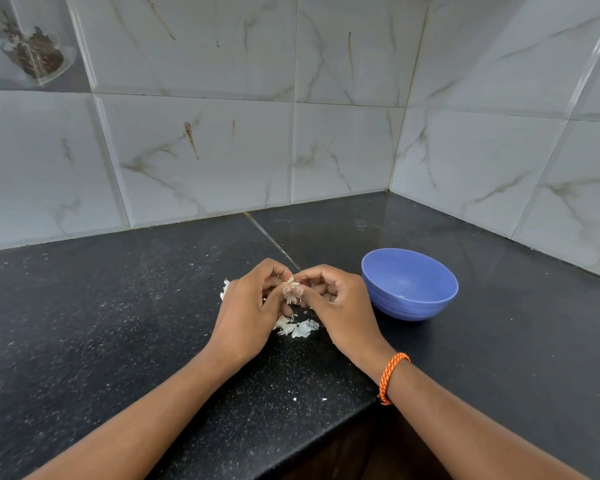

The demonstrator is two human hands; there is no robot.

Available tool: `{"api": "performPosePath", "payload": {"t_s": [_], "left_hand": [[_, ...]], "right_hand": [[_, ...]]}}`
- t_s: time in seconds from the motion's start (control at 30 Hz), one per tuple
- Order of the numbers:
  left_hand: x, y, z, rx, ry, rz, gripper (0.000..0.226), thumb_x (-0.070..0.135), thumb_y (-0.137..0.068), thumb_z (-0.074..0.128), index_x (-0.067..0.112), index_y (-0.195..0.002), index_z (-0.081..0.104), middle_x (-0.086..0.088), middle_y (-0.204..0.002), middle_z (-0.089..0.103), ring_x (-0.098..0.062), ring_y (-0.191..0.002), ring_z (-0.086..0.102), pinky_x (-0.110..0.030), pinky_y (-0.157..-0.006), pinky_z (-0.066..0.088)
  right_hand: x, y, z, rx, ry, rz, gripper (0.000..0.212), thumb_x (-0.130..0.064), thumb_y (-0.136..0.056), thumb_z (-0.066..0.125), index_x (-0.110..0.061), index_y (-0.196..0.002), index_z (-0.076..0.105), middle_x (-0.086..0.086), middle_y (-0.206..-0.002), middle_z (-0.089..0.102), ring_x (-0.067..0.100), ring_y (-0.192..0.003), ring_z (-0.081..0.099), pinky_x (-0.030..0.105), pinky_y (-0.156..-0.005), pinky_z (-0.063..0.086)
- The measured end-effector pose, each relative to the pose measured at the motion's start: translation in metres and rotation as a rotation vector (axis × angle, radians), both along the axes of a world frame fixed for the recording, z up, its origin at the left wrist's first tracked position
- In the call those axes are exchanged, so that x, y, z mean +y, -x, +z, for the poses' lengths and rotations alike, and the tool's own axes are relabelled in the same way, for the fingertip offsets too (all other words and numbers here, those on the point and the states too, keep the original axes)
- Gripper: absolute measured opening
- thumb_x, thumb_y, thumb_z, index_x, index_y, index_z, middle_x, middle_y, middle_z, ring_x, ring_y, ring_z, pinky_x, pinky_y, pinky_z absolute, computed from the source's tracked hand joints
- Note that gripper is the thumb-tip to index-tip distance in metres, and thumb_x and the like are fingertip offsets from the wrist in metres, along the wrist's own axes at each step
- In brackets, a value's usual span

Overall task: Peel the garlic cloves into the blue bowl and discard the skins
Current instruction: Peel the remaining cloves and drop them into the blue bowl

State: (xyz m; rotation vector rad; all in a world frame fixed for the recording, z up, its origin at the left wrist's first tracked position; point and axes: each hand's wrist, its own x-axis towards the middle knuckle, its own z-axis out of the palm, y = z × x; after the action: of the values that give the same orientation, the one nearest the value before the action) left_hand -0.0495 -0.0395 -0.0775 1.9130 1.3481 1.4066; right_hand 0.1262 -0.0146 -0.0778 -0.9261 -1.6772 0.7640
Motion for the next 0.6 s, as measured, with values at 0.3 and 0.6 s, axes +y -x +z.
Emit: {"api": "performPosePath", "payload": {"t_s": [0.3, 0.6], "left_hand": [[0.0007, 0.0007, 0.0013, -0.174, 0.055, -0.141, 0.009, 0.008, -0.11, 0.059, 0.016, -0.107, 0.061, -0.011, -0.081, 0.076, -0.028, -0.064, 0.072, -0.043, -0.069, 0.062], [0.0046, 0.0013, -0.0036, -0.206, 0.078, -0.143, 0.004, 0.016, -0.111, 0.059, 0.018, -0.108, 0.057, -0.015, -0.074, 0.065, -0.03, -0.049, 0.061, -0.037, -0.053, 0.05]], "right_hand": [[0.0001, -0.0047, 0.0003, 0.12, 0.092, 0.067, 0.008, -0.011, -0.099, 0.074, -0.013, -0.101, 0.081, 0.006, -0.085, 0.079, 0.013, -0.072, 0.069, 0.031, -0.061, 0.053], [-0.0027, 0.0008, -0.002, 0.015, -0.016, -0.015, 0.006, -0.014, -0.101, 0.071, -0.016, -0.099, 0.077, -0.003, -0.077, 0.076, 0.018, -0.063, 0.072, 0.021, -0.055, 0.051]]}}
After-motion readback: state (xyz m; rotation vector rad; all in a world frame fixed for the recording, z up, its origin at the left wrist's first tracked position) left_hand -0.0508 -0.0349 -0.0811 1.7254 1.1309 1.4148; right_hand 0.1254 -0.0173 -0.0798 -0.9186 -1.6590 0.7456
